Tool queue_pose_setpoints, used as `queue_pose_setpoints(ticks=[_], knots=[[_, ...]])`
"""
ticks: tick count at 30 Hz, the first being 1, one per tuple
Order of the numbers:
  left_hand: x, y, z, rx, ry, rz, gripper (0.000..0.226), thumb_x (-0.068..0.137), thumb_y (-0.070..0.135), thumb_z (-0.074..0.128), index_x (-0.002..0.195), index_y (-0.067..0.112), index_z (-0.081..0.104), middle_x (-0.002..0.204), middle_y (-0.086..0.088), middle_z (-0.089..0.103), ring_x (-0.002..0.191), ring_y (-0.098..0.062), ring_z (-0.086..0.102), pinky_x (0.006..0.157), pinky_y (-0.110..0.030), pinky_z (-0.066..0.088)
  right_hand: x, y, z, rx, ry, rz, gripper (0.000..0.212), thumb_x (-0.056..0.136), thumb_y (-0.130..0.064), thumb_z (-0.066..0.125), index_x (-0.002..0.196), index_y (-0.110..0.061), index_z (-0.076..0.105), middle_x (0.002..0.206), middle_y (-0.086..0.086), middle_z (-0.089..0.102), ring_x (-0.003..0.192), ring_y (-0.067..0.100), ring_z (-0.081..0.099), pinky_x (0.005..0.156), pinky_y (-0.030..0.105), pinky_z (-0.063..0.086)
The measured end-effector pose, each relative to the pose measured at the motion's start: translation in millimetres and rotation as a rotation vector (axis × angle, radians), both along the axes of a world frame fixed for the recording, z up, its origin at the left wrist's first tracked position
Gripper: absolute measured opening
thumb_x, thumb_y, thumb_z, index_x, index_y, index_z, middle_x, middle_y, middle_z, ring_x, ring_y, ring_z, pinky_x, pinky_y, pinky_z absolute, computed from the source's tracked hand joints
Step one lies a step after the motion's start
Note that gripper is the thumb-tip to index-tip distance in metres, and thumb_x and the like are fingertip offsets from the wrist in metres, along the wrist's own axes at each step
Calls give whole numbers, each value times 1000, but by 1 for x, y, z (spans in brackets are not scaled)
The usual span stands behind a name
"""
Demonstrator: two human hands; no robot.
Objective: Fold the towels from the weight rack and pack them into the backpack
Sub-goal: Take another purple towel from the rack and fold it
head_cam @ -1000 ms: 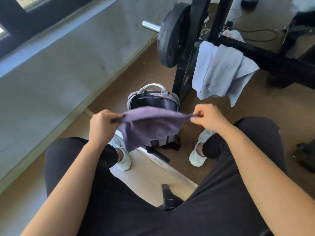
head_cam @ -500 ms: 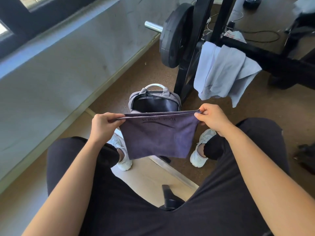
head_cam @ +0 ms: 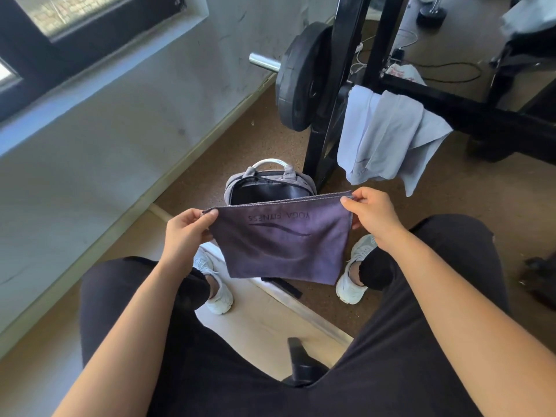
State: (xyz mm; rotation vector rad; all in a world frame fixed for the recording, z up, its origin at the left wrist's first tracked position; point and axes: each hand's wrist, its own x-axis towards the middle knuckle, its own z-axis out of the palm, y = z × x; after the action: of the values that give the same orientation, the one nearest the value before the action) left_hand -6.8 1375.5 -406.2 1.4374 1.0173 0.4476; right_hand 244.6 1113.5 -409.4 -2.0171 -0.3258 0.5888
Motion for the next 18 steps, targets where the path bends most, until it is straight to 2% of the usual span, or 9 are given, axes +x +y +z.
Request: queue_pose_setpoints(ticks=[3,5,7,10,14,16,18], knots=[[6,-8,6,-121,-34,-39,32,95,17,71,71,15,50,65,-3,58,54,-14,55,51,-21,52,-9,4,3,32,5,-15,14,95,-19,68,85,-12,63,77,8,69,57,12,63,47,25,51],[8,-13,8,-167,-49,-98,31,89,20,75,70,17,51,68,-6,56,56,-18,54,50,-23,51,-18,8,6,75,29,21,15,94,-16,69,81,-12,62,68,4,66,50,9,60,46,27,50],[11,-21,10,-198,-64,-177,28,81,25,77,68,20,52,68,-6,54,57,-17,53,52,-24,52,-29,12,10,122,56,100,15,92,-12,70,80,-9,62,64,3,65,50,10,59,45,27,49],[18,-37,9,-196,-76,-332,28,76,29,81,68,19,55,72,-11,54,60,-18,57,61,-27,55,-44,18,13,196,102,224,13,91,-8,71,86,1,64,69,11,65,58,19,60,48,27,51],[28,-62,7,-152,-108,-447,25,89,12,76,74,18,58,76,-12,59,63,-14,60,65,-25,54,-64,26,17,229,150,359,17,93,-8,70,94,8,64,78,30,65,67,27,63,57,32,56],[32,-69,5,-125,-136,-496,21,91,10,74,77,15,59,77,-8,61,67,-13,60,69,-25,54,-71,29,19,239,167,423,16,93,-8,69,99,6,66,87,32,67,74,30,67,62,31,59],[34,-73,4,-130,-163,-548,15,90,13,74,82,13,62,80,-8,65,76,-17,62,77,-31,55,-76,31,20,243,180,480,15,94,-7,68,103,6,68,92,31,67,79,27,69,66,29,61]])
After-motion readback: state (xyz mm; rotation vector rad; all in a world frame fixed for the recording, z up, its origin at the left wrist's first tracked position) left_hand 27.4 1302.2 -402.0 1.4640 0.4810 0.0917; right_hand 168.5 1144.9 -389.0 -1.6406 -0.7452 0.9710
